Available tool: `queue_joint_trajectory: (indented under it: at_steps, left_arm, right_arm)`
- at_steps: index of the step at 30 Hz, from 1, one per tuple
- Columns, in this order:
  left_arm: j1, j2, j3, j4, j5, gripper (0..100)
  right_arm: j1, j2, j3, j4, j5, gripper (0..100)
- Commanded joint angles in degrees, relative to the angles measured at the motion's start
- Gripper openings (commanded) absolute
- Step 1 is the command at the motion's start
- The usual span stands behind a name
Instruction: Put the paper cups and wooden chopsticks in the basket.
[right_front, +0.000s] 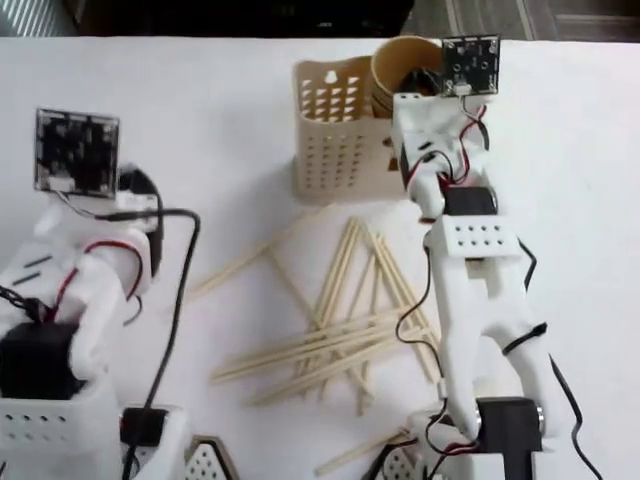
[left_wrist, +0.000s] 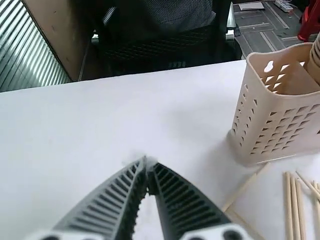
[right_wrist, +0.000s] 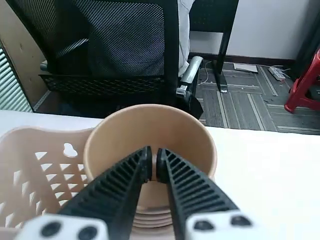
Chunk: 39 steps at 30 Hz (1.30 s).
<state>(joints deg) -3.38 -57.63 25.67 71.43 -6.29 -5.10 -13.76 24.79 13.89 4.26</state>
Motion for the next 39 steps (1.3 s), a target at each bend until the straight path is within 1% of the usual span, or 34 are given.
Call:
queue_joint_trajectory:
  at_steps: [1, 3, 6, 8, 12, 17, 20, 23, 26, 30, 31, 33, 36, 39]
  left_arm:
    - [-0.6, -2.4, 2.8, -1.9, 0.5, 2]
    - [-0.7, -2.6, 4.0, -1.6, 0.5, 2]
    - [-2.5, -2.6, 5.2, -1.6, 0.5, 2]
    - [-4.8, -2.6, 6.2, -1.6, 0.5, 2]
    - [-9.3, -2.7, 9.5, -1.6, 0.5, 2]
    - [-11.4, -2.7, 15.2, -1.6, 0.4, 2]
    - [-11.9, -2.7, 17.4, -1.7, 0.4, 2]
    - [-11.8, -2.7, 19.8, -1.9, 0.4, 2]
    - [-11.7, -2.7, 22.4, -3.3, 0.4, 2]
    - [-11.6, -2.7, 27.3, -7.1, 0.4, 2]
    - [-11.6, -2.7, 28.6, -8.2, 0.4, 2]
    - [-11.6, -2.7, 31.3, -10.5, 0.4, 2]
    - [-11.6, -2.7, 35.2, -13.5, 0.4, 2]
    - [-11.9, -2.7, 37.6, -15.4, 0.4, 2]
  right_arm:
    - [1.9, -3.6, -3.3, 0.4, 0.6, 3.7]
    - [1.7, -7.6, -5.7, 2.0, 0.6, 3.7]
    - [-0.3, -14.3, -9.5, 9.2, 0.6, 3.7]
    - [-1.5, -18.7, -11.1, 16.2, 0.6, 4.0]
    - [-6.5, -25.9, -12.0, 32.2, 0.8, 4.2]
    - [-11.5, -29.1, -11.9, 53.8, 6.9, 4.2]
    - [-12.2, -29.1, -11.1, 62.6, 9.7, 4.2]
    - [-11.9, -29.1, -7.7, 66.5, 10.2, 4.3]
    - [-11.8, -29.1, -2.1, 67.6, 10.3, 5.5]
    - [-12.1, -28.0, 6.8, 67.1, 10.4, 18.3]
    - [-11.9, -26.7, 7.7, 66.7, 10.4, 20.6]
    - [-11.7, -22.7, 8.3, 66.5, 10.5, 21.1]
    - [-11.6, -14.5, 7.2, 66.5, 13.5, 21.4]
    - [-9.8, -6.5, 3.7, 66.4, 16.1, 21.4]
